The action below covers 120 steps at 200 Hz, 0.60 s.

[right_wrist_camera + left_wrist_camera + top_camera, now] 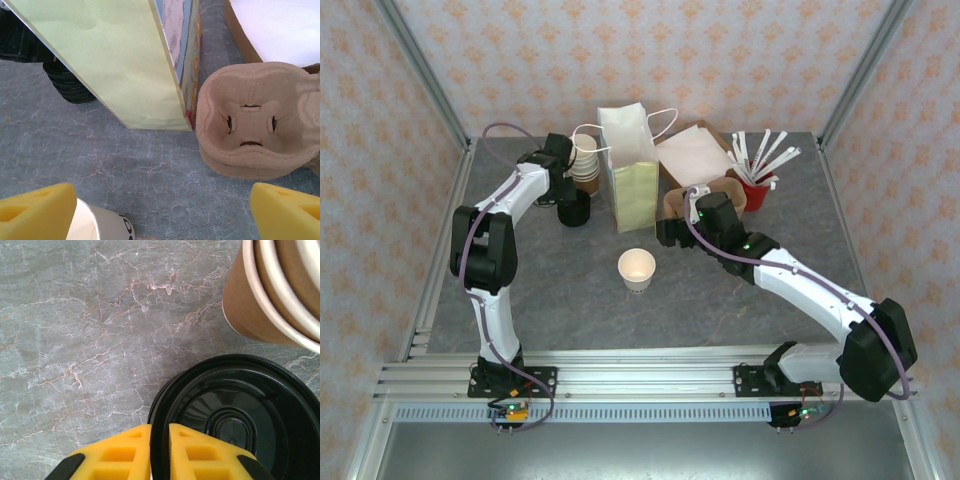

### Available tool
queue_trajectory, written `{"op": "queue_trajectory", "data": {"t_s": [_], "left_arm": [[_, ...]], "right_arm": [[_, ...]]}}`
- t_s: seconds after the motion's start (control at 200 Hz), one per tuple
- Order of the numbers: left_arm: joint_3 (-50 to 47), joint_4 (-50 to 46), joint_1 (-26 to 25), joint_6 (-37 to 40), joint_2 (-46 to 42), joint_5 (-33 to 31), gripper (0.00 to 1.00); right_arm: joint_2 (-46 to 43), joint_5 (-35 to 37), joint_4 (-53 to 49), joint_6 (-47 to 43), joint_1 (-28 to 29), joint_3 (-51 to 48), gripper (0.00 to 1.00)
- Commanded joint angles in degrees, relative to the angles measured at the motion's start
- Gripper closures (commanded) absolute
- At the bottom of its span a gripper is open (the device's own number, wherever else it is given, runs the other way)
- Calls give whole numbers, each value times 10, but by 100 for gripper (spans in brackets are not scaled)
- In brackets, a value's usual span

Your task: Pack the takeout coffee

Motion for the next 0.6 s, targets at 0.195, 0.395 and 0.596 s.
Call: {"op": "queue_trajectory", "data": {"t_s": [0.195, 0.395, 0.596], "left_arm": [[-35, 1, -4, -8, -127, -17, 86], [-135, 39, -4, -48, -242, 15, 87], [-307, 154, -7, -194, -429, 165, 86]], "right_arm": [[-19, 40, -14, 3, 4, 23, 9], [-40, 24, -18, 27, 4, 52, 9], [-43, -78, 61, 144, 4, 65, 9]]}}
